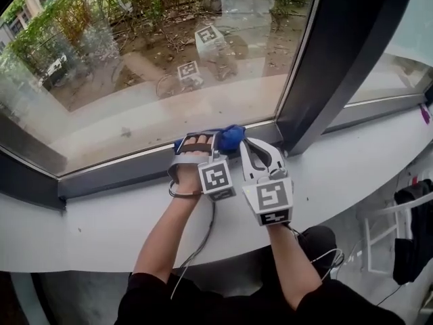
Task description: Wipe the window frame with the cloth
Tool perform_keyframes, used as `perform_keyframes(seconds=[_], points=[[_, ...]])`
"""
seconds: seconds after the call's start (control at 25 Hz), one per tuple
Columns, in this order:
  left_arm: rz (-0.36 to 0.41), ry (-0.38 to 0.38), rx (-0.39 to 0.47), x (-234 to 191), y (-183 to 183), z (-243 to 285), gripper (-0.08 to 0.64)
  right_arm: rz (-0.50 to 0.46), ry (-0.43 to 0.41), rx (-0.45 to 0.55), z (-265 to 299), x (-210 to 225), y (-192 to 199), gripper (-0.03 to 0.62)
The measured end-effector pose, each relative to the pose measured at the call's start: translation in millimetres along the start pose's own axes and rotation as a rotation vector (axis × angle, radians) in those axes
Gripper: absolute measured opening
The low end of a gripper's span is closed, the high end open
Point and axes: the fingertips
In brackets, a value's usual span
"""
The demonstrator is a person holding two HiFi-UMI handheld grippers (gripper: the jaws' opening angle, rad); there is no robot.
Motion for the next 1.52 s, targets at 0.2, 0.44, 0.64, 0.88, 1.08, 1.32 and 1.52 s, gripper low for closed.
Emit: perform_keyframes(seconds=[0.2,0.44,0.64,0.88,1.08,1.32,1.52], points=[[-0.013,-0.007,-0.031,-2.8,27.1,-10.3,0.051,-0.013,-0.048,0.06,16.0,-11.4,-15.6,0.006],[-0.012,-0.055,-0.075,-10.6,61.7,-19.8,0.051,-0.01,-0.118,0.085,30.4,-38.7,-26.6,0.006],[-0.047,-0.034,-0.118,-13.9,86.2,-34.2,0.051,0.037,-0.163,0.105,36.5,-57.0,-32.6,0.006],[-0.026,-0.049,-0.148,-20.6,110.2,-40.5,0.051,0.0,-0.184,0.094,41.1,-73.9,-42.8,0.006],[-0.037,-0.013,-0.144,-25.5,155.9,-49.9,0.051,-0.08,-0.207,0.089,65.9,-118.3,-64.2,0.006],[0.011,-0.002,-0.197,-28.6,162.0,-67.2,0.051,-0.089,-0.266,0.126,53.0,-127.8,-80.3,0.006],[0.019,-0.005,-0.236,-28.1,167.6,-68.7,0.051,-0.132,-0.309,0.154,55.4,-137.7,-78.9,0.006]])
Point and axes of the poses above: the fingertips, and each gripper's own axes: z forward along the fingers, x to its right, y out of its underside, and after that the axes turned 10 degrees about -z, right-handed
